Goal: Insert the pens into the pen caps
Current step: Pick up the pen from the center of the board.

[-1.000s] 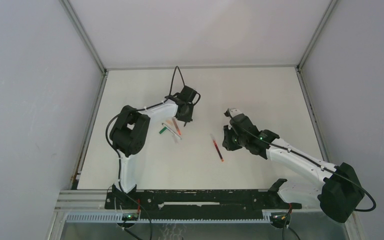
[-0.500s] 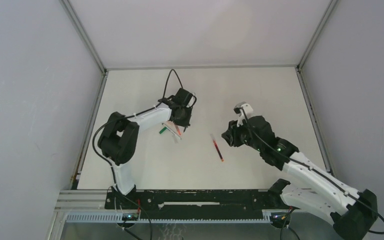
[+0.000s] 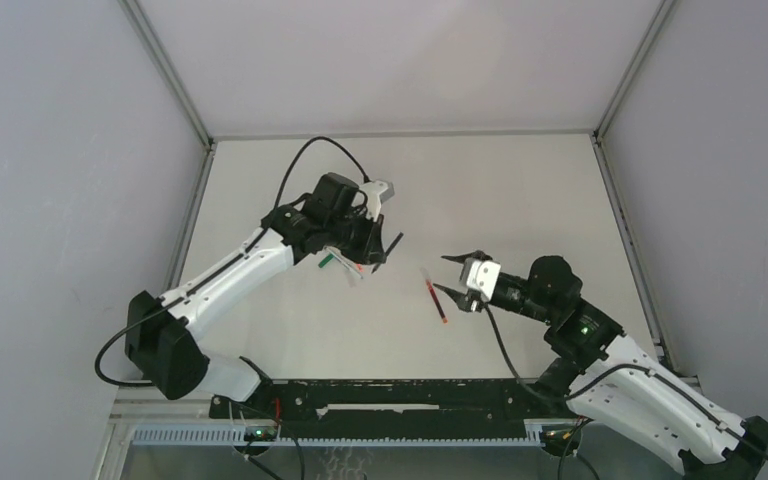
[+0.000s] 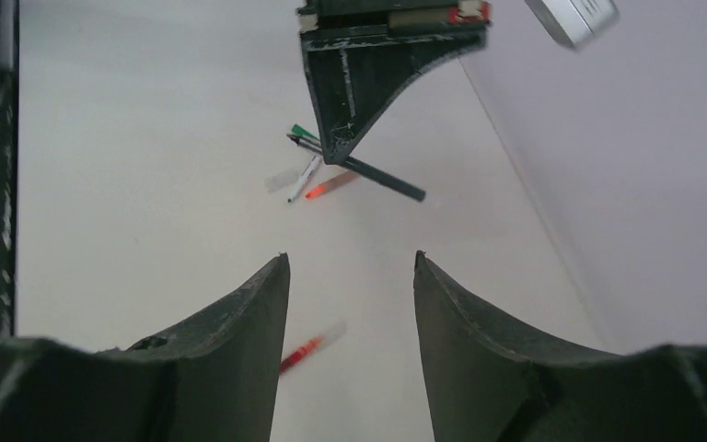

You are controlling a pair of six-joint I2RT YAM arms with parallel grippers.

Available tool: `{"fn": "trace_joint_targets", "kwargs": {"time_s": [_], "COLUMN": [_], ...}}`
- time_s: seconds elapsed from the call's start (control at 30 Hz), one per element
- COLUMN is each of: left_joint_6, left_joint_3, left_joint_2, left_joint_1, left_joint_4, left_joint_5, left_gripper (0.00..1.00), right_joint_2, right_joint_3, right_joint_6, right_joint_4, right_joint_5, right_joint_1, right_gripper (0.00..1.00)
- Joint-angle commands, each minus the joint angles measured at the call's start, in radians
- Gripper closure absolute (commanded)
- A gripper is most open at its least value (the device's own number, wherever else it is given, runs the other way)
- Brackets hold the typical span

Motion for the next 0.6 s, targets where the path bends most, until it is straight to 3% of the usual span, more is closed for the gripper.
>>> {"fn": "trace_joint_targets", "kwargs": {"time_s": [0.0, 0.2, 0.57], "left_joint_6": [0.069, 0.093, 0.085], "left_joint_3": [0.021, 0.07, 0.105], "left_joint_2": [-0.065, -0.081, -0.081], "left_joint_1": [-0.071, -0.15, -0.178], "left_joint_4": [-0.119, -0.192, -0.205], "left_joint_5": [0.096, 0.092, 0.137], "left_gripper": [0.94, 0.95, 0.95], "right_joint_2": [0.001, 0.088, 0.235], "right_joint_3": [0.006, 0.079, 0.124], "right_joint_6": [-0.501, -0.759, -0.787], "right_joint_4": [-0.063, -0.215, -0.182], "right_joint_5": [-0.109, 0.013, 0.147], "right_joint_1": [0.076, 0.173, 0.262], "right_gripper": [0.41, 0.39, 0.35]}}
